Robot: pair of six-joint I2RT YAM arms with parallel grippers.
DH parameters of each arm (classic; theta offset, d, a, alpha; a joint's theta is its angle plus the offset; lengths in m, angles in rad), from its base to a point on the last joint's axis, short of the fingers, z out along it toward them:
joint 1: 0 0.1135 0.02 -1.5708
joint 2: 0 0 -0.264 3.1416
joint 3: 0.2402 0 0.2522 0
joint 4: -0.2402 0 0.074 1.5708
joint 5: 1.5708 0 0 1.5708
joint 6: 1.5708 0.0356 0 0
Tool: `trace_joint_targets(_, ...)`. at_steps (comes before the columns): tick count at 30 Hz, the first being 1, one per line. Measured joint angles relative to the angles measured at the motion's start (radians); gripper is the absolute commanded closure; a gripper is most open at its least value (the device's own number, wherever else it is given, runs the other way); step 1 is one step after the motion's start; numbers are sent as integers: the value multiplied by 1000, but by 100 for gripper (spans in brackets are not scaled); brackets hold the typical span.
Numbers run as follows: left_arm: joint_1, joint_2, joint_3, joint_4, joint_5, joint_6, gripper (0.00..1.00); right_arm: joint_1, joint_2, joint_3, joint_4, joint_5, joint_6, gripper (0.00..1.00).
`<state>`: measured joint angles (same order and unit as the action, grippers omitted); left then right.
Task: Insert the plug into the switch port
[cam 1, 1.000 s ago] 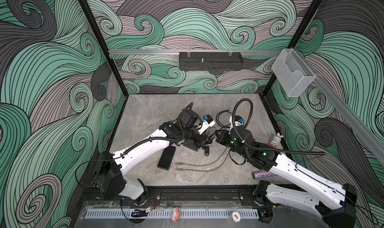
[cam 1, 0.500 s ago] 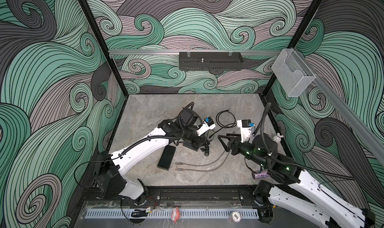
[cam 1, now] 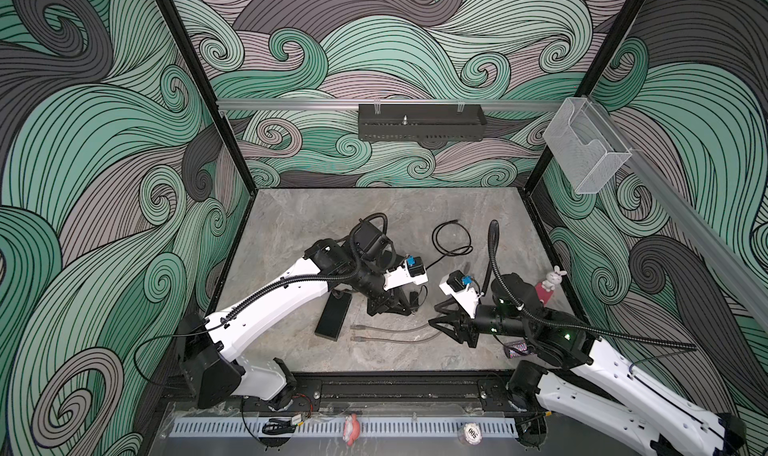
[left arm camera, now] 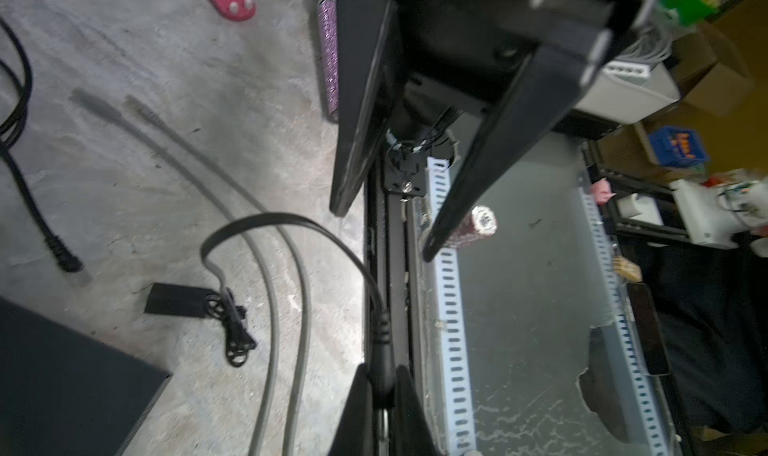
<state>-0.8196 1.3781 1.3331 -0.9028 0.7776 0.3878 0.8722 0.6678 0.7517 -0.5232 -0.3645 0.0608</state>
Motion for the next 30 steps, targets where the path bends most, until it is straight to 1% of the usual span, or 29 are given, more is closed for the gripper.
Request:
trace_joint_targets(1, 0, -2, -1, 14, 28, -28, 100, 5, -16, -1, 8, -3, -19, 62)
trace_joint_targets(3, 0, -8, -14, 69, 94, -119, 100, 24, -56, -4, 34, -5, -79, 63)
trace_joint_targets(8, 28, -35, -100, 233, 221, -437, 100, 69, -122, -8, 84, 27, -251, 65)
trace_joint_targets(10, 51, -42, -137, 295, 257, -565, 100, 86, -124, -8, 97, 55, -324, 65)
trace_joint_targets(12, 72, -43, -166, 348, 290, -689, 100, 109, -113, -8, 102, 95, -404, 70)
trace_joint_targets(15, 90, -43, -179, 391, 327, -813, 100, 174, -76, -3, 98, 192, -550, 70)
trace_joint_targets(18, 100, -43, -178, 403, 346, -871, 100, 262, -33, 1, 98, 325, -702, 66)
trace_joint_targets(19, 102, -43, -178, 401, 347, -877, 100, 286, -21, 2, 100, 363, -749, 66)
trace_joint_targets(21, 115, -44, -178, 393, 343, -891, 100, 323, 4, 2, 101, 436, -835, 69)
trace_joint_targets(23, 134, -45, -179, 391, 324, -907, 100, 337, 17, 2, 109, 492, -891, 75)
trace_joint_targets(24, 143, -47, -180, 393, 303, -920, 100, 338, 18, 2, 120, 518, -910, 76)
trace_joint_targets(26, 154, -55, -196, 394, 245, -935, 100, 339, 13, 2, 151, 562, -944, 75)
trace_joint_targets(28, 161, -67, -206, 364, 147, -930, 100, 339, 6, 1, 184, 594, -965, 71)
trace_joint_targets(30, 160, -75, -201, 307, 40, -888, 100, 340, 7, 2, 195, 608, -975, 69)
